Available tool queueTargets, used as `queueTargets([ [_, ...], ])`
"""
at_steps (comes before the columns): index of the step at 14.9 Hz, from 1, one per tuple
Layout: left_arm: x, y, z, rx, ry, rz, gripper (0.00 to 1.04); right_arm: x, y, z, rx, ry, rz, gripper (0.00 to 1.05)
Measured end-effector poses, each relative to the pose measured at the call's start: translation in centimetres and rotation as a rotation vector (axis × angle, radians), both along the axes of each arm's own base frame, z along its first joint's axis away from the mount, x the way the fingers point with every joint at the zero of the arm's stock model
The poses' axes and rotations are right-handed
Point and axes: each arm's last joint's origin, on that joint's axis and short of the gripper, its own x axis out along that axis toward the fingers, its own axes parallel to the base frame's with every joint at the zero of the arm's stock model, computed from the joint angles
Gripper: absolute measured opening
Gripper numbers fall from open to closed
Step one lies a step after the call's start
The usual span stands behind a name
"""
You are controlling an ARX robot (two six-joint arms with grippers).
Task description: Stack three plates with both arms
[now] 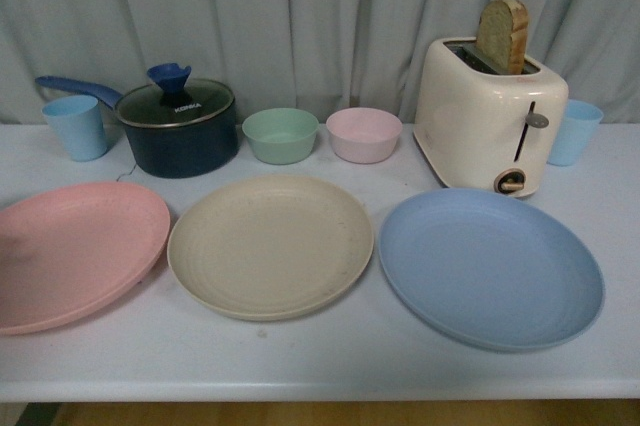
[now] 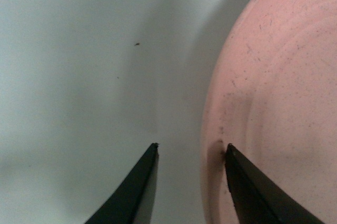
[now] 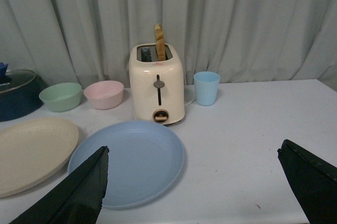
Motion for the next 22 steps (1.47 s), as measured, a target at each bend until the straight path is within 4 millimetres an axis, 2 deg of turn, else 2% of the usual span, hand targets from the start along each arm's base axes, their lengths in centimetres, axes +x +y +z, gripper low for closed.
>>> queueTargets([
  [2, 0.1, 0.1, 0.1, -0.003, -0.008, 0.009, 0.14, 0.0, 0.0, 0.0, 0.000, 0.000, 0.000, 0.98],
  [4, 0.0, 0.6, 0.5, -0.067, -0.023, 0.028, 0.03, 0.0, 0.0, 0.0, 0.000, 0.000, 0.000, 0.98],
  [6, -0.4, 0.7, 1.1, -0.086, -0.031, 0.063, 0.03, 0.0, 0.0, 0.0, 0.000, 0.000, 0.000, 0.98],
  [8, -1.0, 0.2, 3.3, -0.083, -0.051, 0.100, 0.03, 0.0, 0.0, 0.0, 0.000, 0.000, 0.000, 0.98],
  [11, -2.1, -1.9, 8.4, -0.107, -0.109, 0.147, 0.03, 0.0, 0.0, 0.0, 0.000, 0.000, 0.000, 0.98],
  [12, -2.3, -3.1, 9.9, -0.124, -0.132, 0.151, 0.03, 0.0, 0.0, 0.0, 0.000, 0.000, 0.000, 0.98],
  [14, -2.4, -6.7, 12.5, -0.157, -0.178, 0.111, 0.03, 0.0, 0.0, 0.0, 0.000, 0.000, 0.000, 0.98],
  [16, -1.9, -11.5, 13.9, -0.175, -0.211, 0.045, 0.03, 0.0, 0.0, 0.0, 0.000, 0.000, 0.000, 0.98],
  [17, -1.6, -15.0, 13.5, -0.194, -0.194, -0.006, 0.03, 0.0, 0.0, 0.0, 0.000, 0.000, 0.000, 0.98],
  [18, -1.4, -17.1, 12.8, -0.205, -0.168, -0.042, 0.03, 0.0, 0.0, 0.0, 0.000, 0.000, 0.000, 0.98],
  [21, -0.8, -21.3, 10.0, -0.224, -0.087, -0.086, 0.03, 0.0, 0.0, 0.0, 0.000, 0.000, 0.000, 0.98],
  [22, -0.6, -21.8, 9.4, -0.220, -0.071, -0.092, 0.03, 0.0, 0.0, 0.0, 0.000, 0.000, 0.000, 0.98],
])
